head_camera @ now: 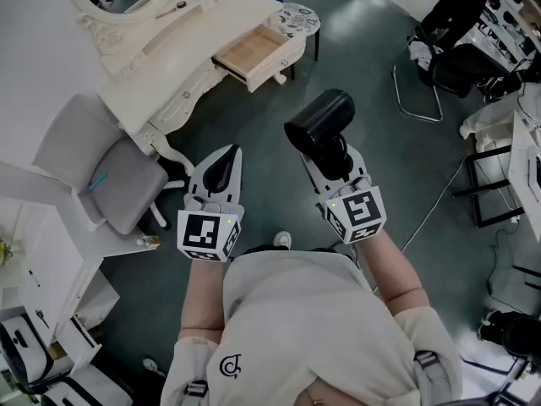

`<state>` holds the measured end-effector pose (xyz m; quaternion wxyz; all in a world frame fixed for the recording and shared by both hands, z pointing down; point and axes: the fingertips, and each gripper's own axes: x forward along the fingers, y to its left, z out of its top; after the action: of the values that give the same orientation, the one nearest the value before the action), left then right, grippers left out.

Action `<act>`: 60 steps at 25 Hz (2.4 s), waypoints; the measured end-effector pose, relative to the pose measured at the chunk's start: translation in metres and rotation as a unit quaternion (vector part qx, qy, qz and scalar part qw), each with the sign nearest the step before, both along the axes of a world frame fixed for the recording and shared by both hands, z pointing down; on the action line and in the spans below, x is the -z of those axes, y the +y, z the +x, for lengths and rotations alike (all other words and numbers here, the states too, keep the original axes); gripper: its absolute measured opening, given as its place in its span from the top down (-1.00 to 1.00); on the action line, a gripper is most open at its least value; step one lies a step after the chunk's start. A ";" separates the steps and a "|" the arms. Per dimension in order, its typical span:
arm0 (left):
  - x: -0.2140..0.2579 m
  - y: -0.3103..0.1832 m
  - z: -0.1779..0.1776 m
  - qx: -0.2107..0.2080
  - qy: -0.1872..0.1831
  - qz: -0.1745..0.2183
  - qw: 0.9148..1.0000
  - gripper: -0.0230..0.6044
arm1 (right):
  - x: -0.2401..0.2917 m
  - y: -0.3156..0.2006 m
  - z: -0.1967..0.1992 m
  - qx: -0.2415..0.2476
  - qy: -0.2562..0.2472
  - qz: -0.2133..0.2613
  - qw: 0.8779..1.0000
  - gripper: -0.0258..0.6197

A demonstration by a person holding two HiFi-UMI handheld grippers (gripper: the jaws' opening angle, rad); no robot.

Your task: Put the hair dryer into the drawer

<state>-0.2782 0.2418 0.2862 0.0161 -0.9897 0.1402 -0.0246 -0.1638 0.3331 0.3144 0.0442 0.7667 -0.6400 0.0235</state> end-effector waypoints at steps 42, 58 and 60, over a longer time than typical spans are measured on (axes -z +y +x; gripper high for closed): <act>-0.043 -0.258 0.294 0.138 -0.022 -0.024 0.990 0.89 | -0.065 -0.294 0.309 0.176 -0.033 -0.086 0.980 0.35; -0.074 -0.338 0.329 0.253 -0.016 -0.058 0.966 0.89 | -0.121 -0.429 0.330 0.381 0.004 -0.153 0.912 0.35; -0.085 -0.355 0.323 0.258 -0.005 -0.068 0.964 0.89 | -0.137 -0.446 0.320 0.409 0.008 -0.173 0.896 0.35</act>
<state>0.0452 -0.1131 0.3715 -0.0578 -0.9187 0.3884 -0.0424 0.1560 -0.1126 0.4518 0.1868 0.4182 -0.8825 0.1073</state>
